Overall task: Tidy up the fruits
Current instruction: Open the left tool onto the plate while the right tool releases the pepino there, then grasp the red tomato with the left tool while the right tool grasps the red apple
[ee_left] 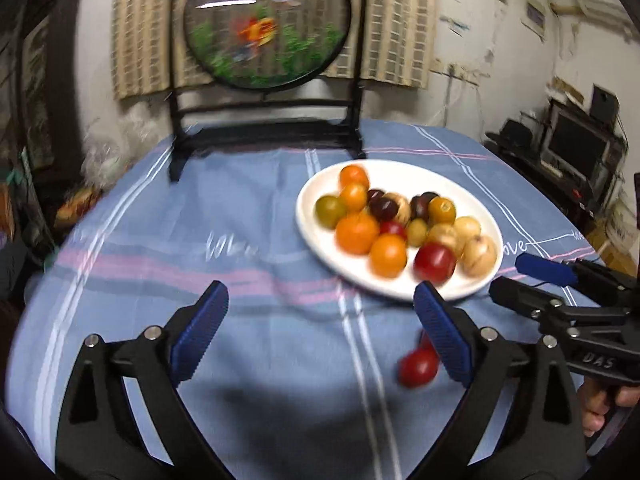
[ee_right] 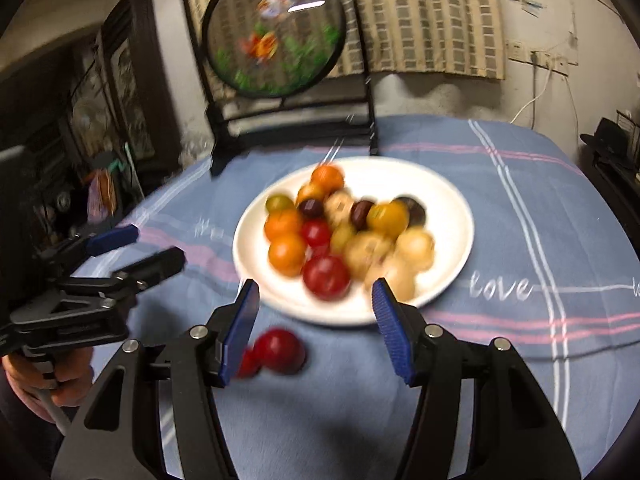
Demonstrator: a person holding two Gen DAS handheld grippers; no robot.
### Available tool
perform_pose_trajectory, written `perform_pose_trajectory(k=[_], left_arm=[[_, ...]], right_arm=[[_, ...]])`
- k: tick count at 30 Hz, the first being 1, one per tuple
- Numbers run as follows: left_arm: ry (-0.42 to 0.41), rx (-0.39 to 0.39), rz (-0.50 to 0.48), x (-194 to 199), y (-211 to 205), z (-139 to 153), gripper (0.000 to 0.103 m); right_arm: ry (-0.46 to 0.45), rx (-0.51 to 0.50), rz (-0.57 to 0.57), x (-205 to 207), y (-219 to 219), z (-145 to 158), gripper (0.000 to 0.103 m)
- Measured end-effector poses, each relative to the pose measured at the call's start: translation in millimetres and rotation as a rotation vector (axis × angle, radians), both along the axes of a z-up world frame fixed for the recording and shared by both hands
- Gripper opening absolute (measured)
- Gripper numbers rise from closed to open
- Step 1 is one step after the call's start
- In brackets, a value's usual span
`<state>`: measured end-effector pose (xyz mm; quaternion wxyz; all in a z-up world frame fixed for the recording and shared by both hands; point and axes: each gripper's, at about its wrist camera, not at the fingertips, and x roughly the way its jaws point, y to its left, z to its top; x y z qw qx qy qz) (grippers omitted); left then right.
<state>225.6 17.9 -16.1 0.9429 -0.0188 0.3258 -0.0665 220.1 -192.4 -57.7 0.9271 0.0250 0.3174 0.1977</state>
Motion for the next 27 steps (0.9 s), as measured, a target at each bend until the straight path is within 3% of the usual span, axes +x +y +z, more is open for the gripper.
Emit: perform_pose_trajectory(k=[2, 9, 20, 27], left_arm=[[0.061, -0.023, 0.020, -3, 6, -9, 0.096], [0.063, -0.031, 0.018, -7, 4, -13, 0.096], [0.034, 0.042, 0.028, -9, 0, -10, 0.096], [0.032, 0.041, 0.025, -9, 0, -8, 0.096]], right_arm=[[0.028, -0.004, 0.009, 0, 6, -8, 0.060], [0.083, -0.006, 0.029, 3, 10, -20, 0.060], [0.150, 0.001, 0.065, 11, 17, -32, 0.060], [0.176, 0.007, 0.076, 16, 22, -37, 0.049]])
